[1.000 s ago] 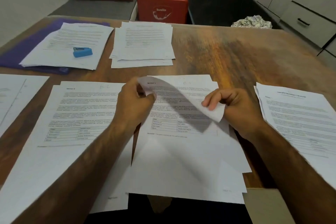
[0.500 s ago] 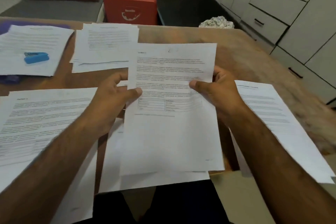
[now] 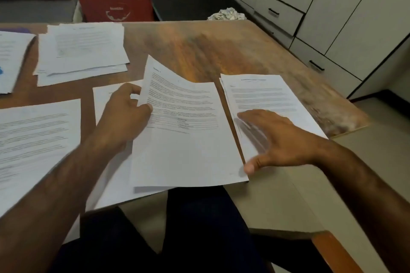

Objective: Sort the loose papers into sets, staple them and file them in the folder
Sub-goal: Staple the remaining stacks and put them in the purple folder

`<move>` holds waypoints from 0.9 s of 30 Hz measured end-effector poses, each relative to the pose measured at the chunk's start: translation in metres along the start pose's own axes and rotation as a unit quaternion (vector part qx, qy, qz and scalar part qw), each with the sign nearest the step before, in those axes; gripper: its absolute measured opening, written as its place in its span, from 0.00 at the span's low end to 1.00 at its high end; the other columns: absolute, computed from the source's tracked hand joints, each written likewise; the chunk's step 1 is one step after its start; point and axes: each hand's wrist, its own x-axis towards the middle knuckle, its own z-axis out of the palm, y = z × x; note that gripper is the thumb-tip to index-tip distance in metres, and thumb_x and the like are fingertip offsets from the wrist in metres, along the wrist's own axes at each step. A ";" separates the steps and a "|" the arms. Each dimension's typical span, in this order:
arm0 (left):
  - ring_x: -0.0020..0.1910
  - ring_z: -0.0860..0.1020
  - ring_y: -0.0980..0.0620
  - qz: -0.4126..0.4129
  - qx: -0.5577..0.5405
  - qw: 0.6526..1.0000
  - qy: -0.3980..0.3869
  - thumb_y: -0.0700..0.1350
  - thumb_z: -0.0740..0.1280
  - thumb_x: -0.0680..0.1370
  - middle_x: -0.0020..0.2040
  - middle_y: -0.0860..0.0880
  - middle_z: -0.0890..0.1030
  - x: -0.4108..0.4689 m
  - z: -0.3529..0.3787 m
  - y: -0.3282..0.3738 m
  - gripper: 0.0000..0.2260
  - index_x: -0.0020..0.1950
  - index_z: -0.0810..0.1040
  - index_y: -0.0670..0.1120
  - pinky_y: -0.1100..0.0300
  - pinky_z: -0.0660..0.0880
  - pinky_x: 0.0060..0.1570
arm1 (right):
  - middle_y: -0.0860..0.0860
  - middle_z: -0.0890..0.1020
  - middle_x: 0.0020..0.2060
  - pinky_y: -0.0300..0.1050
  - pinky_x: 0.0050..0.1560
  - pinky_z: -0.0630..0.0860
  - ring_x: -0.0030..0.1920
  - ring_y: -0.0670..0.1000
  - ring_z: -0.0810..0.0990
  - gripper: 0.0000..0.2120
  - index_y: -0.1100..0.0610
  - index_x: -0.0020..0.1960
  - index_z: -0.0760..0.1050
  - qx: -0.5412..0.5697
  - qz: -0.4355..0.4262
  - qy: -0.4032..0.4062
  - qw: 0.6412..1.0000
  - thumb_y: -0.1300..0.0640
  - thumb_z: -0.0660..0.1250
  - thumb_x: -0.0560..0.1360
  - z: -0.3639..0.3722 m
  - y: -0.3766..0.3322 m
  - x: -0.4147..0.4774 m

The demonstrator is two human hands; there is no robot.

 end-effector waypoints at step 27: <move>0.51 0.84 0.44 -0.015 -0.058 0.998 -0.021 0.41 0.66 0.80 0.55 0.47 0.83 -0.007 0.087 0.036 0.09 0.56 0.71 0.52 0.42 0.84 0.47 | 0.33 0.78 0.60 0.28 0.56 0.72 0.59 0.33 0.76 0.15 0.43 0.67 0.76 0.289 0.008 0.241 0.926 0.56 0.57 0.87 0.012 0.001 -0.022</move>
